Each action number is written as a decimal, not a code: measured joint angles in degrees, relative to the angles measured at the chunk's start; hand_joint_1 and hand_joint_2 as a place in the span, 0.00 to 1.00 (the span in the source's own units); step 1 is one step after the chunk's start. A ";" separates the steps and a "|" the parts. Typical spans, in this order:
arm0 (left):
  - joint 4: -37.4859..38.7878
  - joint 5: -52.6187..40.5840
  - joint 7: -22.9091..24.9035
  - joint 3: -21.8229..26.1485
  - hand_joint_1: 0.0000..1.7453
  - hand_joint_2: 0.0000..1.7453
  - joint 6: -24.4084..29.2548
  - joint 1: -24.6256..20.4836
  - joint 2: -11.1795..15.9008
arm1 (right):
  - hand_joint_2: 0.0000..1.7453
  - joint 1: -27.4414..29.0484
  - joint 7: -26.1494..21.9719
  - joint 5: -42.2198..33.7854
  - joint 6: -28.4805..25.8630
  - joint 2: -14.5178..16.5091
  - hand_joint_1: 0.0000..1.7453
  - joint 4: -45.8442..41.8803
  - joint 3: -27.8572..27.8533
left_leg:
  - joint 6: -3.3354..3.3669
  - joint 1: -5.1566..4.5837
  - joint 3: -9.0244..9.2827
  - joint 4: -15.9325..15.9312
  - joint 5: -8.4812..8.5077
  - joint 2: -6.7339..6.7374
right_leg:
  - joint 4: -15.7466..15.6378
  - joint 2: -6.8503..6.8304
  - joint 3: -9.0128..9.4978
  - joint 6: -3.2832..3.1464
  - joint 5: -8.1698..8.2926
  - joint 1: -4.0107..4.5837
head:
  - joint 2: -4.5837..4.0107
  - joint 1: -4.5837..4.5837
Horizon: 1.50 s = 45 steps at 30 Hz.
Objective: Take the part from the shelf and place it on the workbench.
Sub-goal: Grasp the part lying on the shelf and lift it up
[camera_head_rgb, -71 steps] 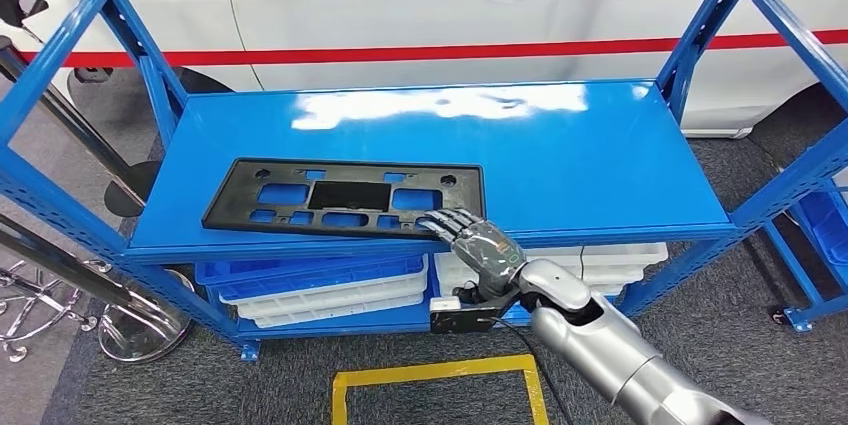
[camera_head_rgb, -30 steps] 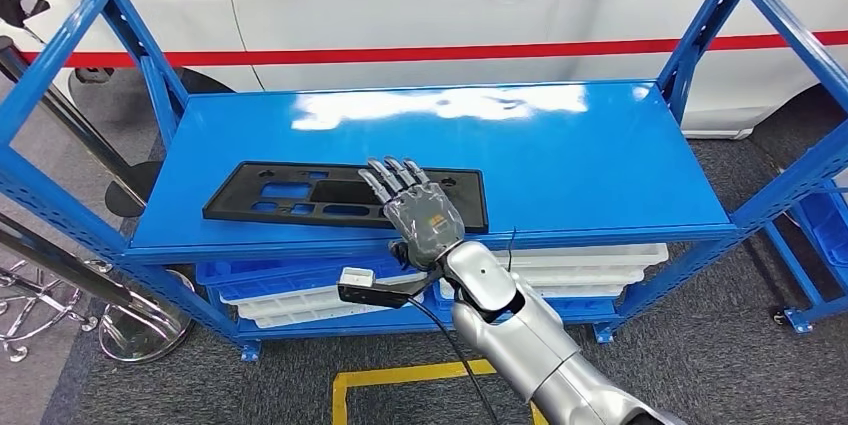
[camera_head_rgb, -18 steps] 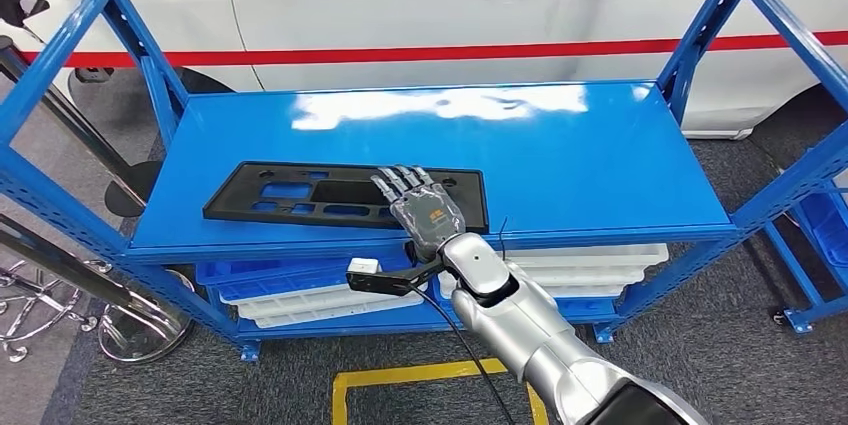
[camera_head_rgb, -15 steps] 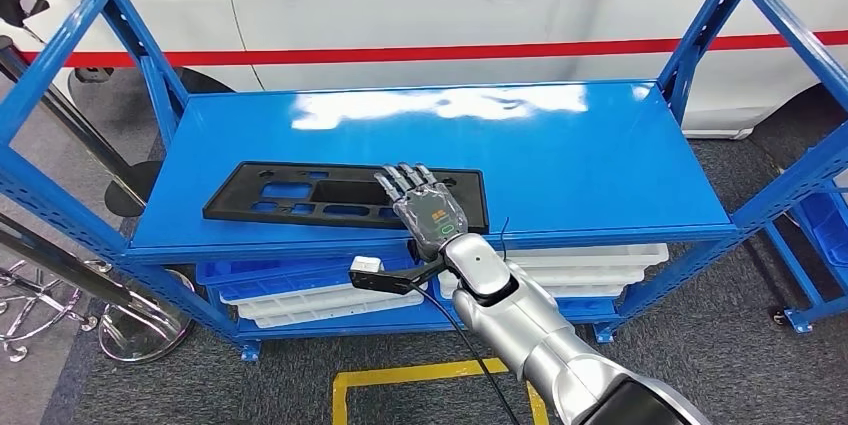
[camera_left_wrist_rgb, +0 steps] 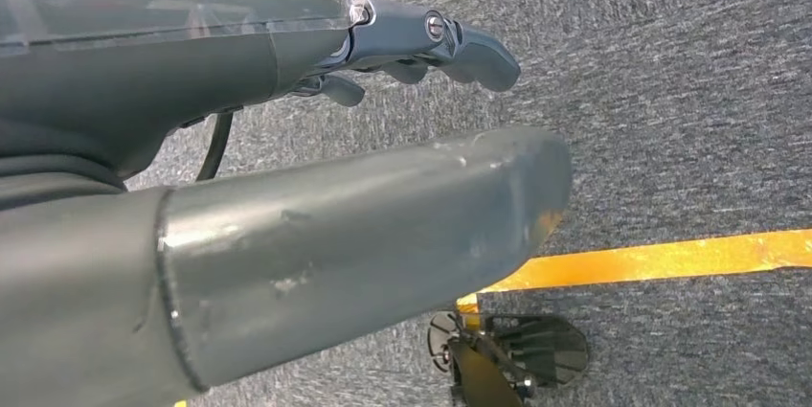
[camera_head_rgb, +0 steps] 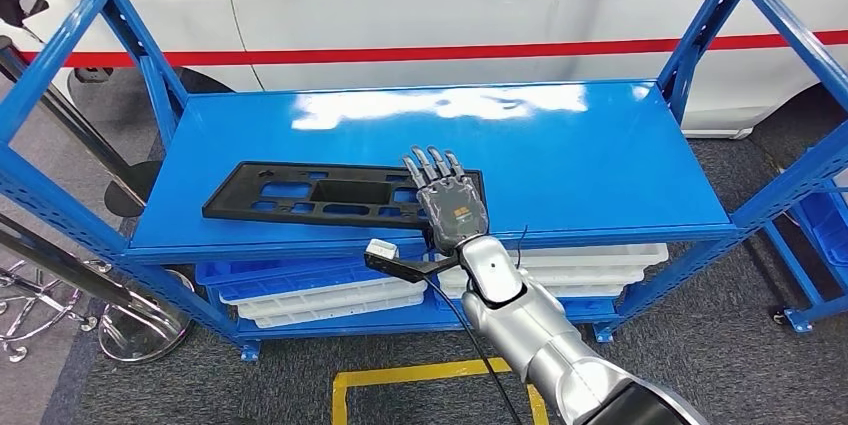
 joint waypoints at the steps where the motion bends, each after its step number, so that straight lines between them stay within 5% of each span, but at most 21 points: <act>1: 0.00 -0.03 0.03 -0.01 0.00 0.00 0.02 0.00 -0.01 | 1.00 0.17 0.09 0.59 -0.64 0.00 0.00 0.00 -0.43 | 0.00 0.00 0.00 0.00 0.00 0.00 | 0.00 0.00 0.00 0.00 0.00 0.00 | 0.00 0.00; 16: 0.00 -0.13 0.03 -0.01 0.00 0.00 0.10 -0.03 -0.34 | 1.00 1.34 0.57 3.50 2.31 0.00 0.00 -0.24 -3.80 | 0.00 0.00 0.00 0.00 0.00 0.00 | 0.00 0.00 0.00 0.00 0.00 0.00 | 0.02 0.00; 20: 0.00 -0.02 -0.51 -0.01 0.00 0.00 -0.51 -0.15 -0.34 | 1.00 1.10 0.17 3.80 4.62 0.01 0.97 0.30 -3.83 | 0.00 0.00 0.00 0.00 0.00 0.00 | 0.00 0.00 0.00 0.00 0.00 0.00 | 0.02 0.00; 28: 0.00 2.37 -4.21 0.19 0.00 0.00 -5.99 -0.29 -0.34 | 1.00 0.26 -3.36 1.49 8.03 0.09 1.00 2.36 -4.08 | 0.00 0.00 -0.01 0.00 0.00 0.00 | 0.00 0.00 0.00 0.00 0.00 0.00 | 0.02 0.00; 32: 0.00 2.74 -6.18 0.27 0.00 1.00 -6.61 -0.32 -0.34 | 1.00 0.09 -3.72 1.02 8.03 0.17 1.00 2.88 -4.40 | 0.00 0.00 0.00 0.00 0.00 0.00 | 0.00 0.00 0.00 0.00 0.00 0.00 | 0.01 0.00; 45: 0.00 2.25 -9.62 0.28 0.00 1.00 -5.94 -0.67 -0.34 | 1.00 0.05 -5.57 -0.84 5.72 0.11 1.00 2.48 -4.83 | 0.00 0.00 0.10 0.00 0.00 0.01 | 0.00 0.01 0.08 0.00 0.00 0.00 | 0.01 0.00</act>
